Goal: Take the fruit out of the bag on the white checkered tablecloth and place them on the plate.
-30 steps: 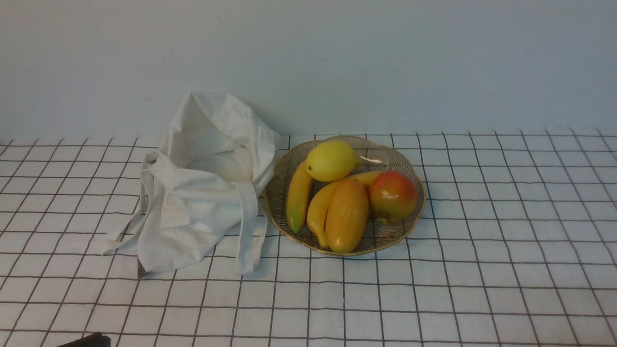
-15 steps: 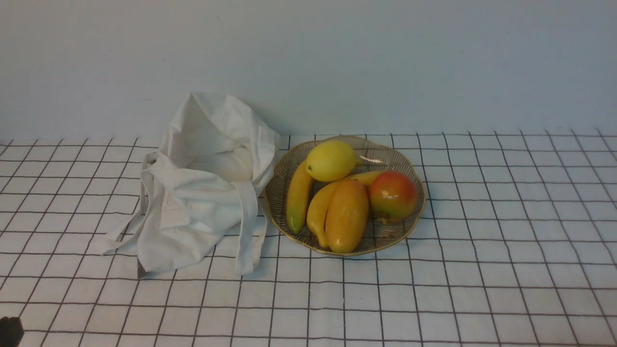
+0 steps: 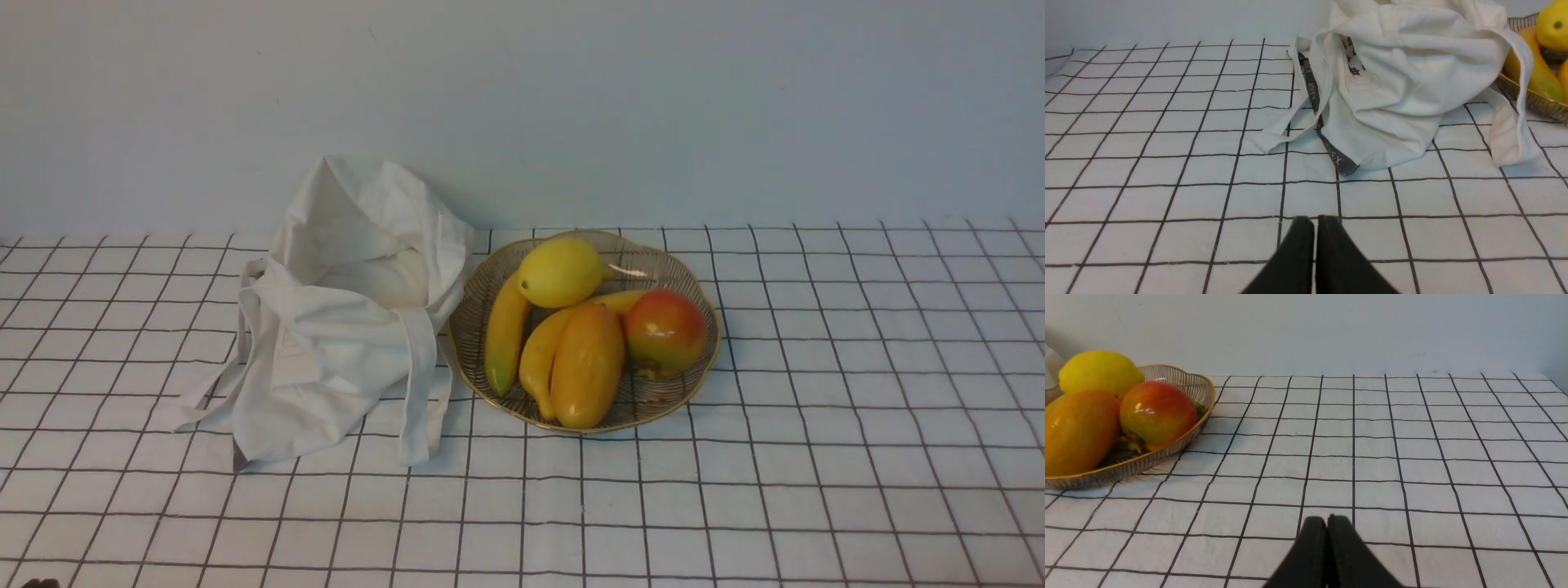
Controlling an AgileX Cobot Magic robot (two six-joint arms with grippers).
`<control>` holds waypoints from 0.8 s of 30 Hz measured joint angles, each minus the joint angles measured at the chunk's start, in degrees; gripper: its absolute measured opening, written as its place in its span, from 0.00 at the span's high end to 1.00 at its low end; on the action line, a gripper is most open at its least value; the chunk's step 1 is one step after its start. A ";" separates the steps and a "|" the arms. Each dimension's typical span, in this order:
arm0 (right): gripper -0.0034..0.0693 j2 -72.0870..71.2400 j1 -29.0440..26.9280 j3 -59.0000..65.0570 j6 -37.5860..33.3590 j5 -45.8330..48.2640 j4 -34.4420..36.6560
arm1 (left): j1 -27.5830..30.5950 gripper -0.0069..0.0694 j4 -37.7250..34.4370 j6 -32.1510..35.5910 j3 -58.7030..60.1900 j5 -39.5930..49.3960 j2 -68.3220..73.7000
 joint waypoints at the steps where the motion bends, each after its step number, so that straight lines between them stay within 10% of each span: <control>1: 0.97 0.00 0.00 0.00 0.00 0.00 0.00 | -0.92 0.92 0.00 0.05 0.04 0.51 0.00; 24: 0.97 0.00 0.00 0.00 0.00 0.00 0.00 | -2.47 0.92 0.00 0.05 0.04 0.61 0.00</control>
